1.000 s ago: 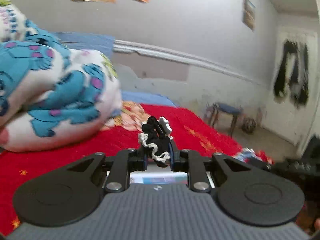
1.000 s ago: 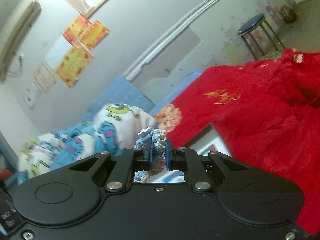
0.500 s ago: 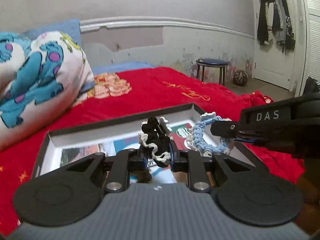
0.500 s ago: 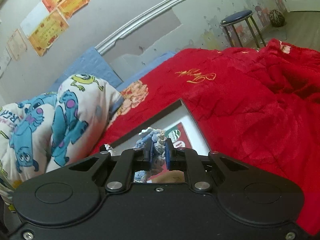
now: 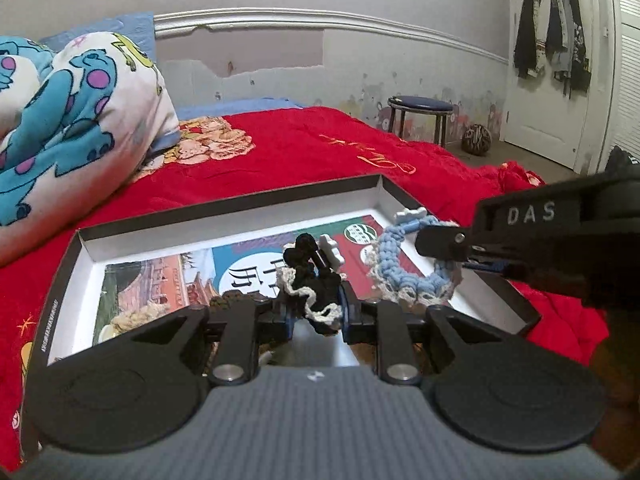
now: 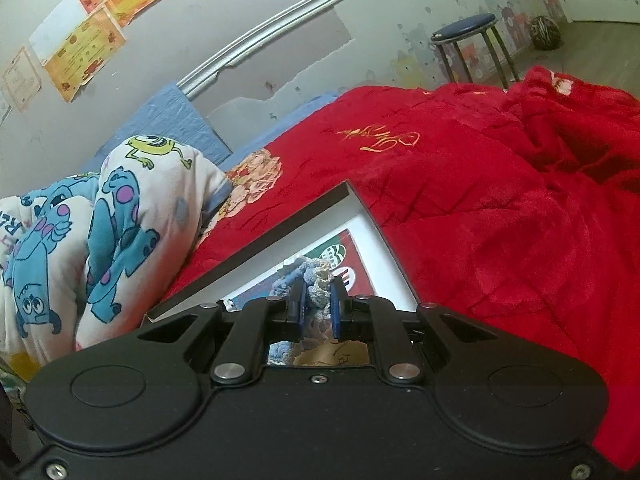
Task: Organize objects
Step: 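Carry both held scrunchies over the black box, then open both grippers to drop the scrunchies into the box, then move both grippers down to the binder clips beside the box, then close the right gripper on the blue binder clip while the left gripper grasps the teal binder clip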
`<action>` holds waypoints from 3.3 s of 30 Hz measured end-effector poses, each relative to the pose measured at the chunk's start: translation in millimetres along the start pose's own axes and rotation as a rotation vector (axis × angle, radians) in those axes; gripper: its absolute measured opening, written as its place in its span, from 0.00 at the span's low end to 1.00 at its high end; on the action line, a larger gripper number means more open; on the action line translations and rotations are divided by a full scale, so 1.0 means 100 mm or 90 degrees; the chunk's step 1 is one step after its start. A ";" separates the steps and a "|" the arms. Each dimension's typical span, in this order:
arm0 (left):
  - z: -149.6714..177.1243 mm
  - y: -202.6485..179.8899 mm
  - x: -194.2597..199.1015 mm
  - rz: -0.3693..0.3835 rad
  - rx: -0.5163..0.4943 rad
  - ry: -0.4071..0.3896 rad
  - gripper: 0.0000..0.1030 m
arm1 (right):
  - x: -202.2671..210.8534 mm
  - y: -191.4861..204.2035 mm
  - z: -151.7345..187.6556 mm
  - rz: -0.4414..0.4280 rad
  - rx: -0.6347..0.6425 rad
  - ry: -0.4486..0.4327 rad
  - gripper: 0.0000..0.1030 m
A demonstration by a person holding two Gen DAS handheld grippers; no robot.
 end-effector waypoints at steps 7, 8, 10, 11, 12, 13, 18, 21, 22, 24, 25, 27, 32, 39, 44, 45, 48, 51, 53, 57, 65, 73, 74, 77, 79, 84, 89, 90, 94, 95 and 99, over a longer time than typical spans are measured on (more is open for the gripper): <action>0.04 -0.03 -0.03 0.005 0.001 0.014 0.26 | -0.02 0.01 0.02 0.005 0.010 0.006 0.12; 0.04 -0.03 -0.04 0.004 0.000 0.016 0.26 | -0.02 0.01 0.02 0.004 0.010 0.009 0.12; 0.06 -0.04 -0.06 0.006 0.001 0.021 0.26 | -0.02 0.01 0.02 0.001 0.010 0.012 0.12; 0.07 -0.04 -0.07 0.008 0.002 0.024 0.26 | -0.03 0.00 0.02 0.000 0.009 0.015 0.12; 0.07 -0.04 -0.08 0.008 0.004 0.027 0.27 | -0.04 0.00 0.02 -0.001 0.007 0.020 0.12; 0.08 -0.04 -0.09 0.006 0.002 0.029 0.28 | -0.05 -0.01 0.01 -0.003 0.005 0.025 0.12; 0.09 -0.04 -0.11 0.005 0.000 0.038 0.37 | -0.07 -0.01 0.04 0.002 0.007 0.037 0.12; 0.10 -0.02 -0.12 0.011 0.009 0.049 0.46 | -0.08 -0.02 0.04 0.004 0.005 0.044 0.13; 0.10 -0.02 -0.12 0.013 0.010 0.053 0.55 | -0.08 -0.02 0.04 0.005 0.003 0.048 0.14; 0.10 0.00 -0.10 0.025 0.015 0.065 0.62 | -0.10 -0.03 0.04 0.007 0.000 0.059 0.16; 0.09 0.00 -0.08 0.026 0.017 0.066 0.64 | -0.10 -0.03 0.04 0.011 0.003 0.063 0.19; 0.05 0.02 0.00 0.031 0.020 0.060 0.69 | -0.07 -0.01 0.04 0.010 0.005 0.065 0.23; -0.16 0.09 0.33 0.023 0.009 0.024 0.82 | 0.07 0.05 0.00 -0.016 0.004 0.050 0.47; -0.48 0.31 0.81 0.015 0.024 -0.009 0.86 | 0.43 0.20 -0.08 -0.049 -0.004 0.017 0.64; -0.59 0.43 1.23 -0.009 -0.035 -0.032 0.90 | 0.70 0.33 -0.08 -0.067 -0.002 -0.005 0.77; -0.59 0.46 1.33 -0.014 -0.045 -0.036 0.90 | 0.75 0.35 -0.08 -0.071 -0.003 -0.008 0.79; -0.55 0.51 1.58 -0.030 -0.058 -0.067 0.90 | 0.92 0.42 -0.01 -0.077 0.005 -0.013 0.80; -0.43 0.56 1.74 -0.025 -0.064 -0.064 0.90 | 1.07 0.51 0.11 -0.062 0.027 -0.015 0.81; -0.33 0.56 1.77 -0.031 -0.080 -0.054 0.90 | 1.14 0.55 0.20 -0.056 0.026 -0.013 0.81; 0.00 0.58 1.78 -0.033 -0.080 -0.020 0.90 | 1.15 0.58 0.41 -0.044 0.014 0.010 0.81; 0.48 0.49 1.47 0.010 -0.038 0.090 0.89 | 0.94 0.67 0.83 -0.010 0.070 0.095 0.78; 0.70 0.40 1.12 -0.012 -0.057 0.136 0.86 | 0.79 0.65 1.01 -0.015 0.078 0.148 0.66; 0.71 0.43 1.07 -0.017 -0.050 0.140 0.85 | 0.76 0.64 1.03 -0.014 0.074 0.157 0.63; 0.75 0.50 0.94 -0.033 -0.037 0.150 0.82 | 0.68 0.64 1.07 0.002 0.082 0.171 0.61; 0.77 0.54 0.89 -0.041 -0.029 0.155 0.80 | 0.63 0.65 1.10 0.012 0.096 0.177 0.58; 0.78 0.53 0.87 -0.039 -0.025 0.141 0.72 | 0.56 0.66 1.17 0.023 0.118 0.180 0.53; 0.78 0.53 0.86 -0.020 -0.006 0.146 0.51 | 0.49 0.64 1.18 0.025 0.102 0.187 0.40; 0.78 0.52 0.86 -0.015 -0.005 0.146 0.49 | 0.49 0.64 1.18 0.028 0.102 0.186 0.39; 0.78 0.45 0.87 -0.011 -0.029 0.144 0.36 | 0.43 0.61 1.18 0.032 0.087 0.192 0.32; 0.78 0.43 0.88 -0.015 -0.037 0.145 0.34 | 0.41 0.61 1.18 0.034 0.084 0.191 0.29; 0.79 0.40 0.88 -0.018 -0.053 0.147 0.32 | 0.38 0.60 1.18 0.038 0.072 0.188 0.27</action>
Point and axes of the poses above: each gripper's, at about its wrist camera, not at the fingertips, and x roughly against the way its jaws point, y to its left, z to its underside, the point moved 3 cm from there along -x, roughly the way its jaws point, and after that the axes turned 10 degrees about z, right-handed, at the moved point
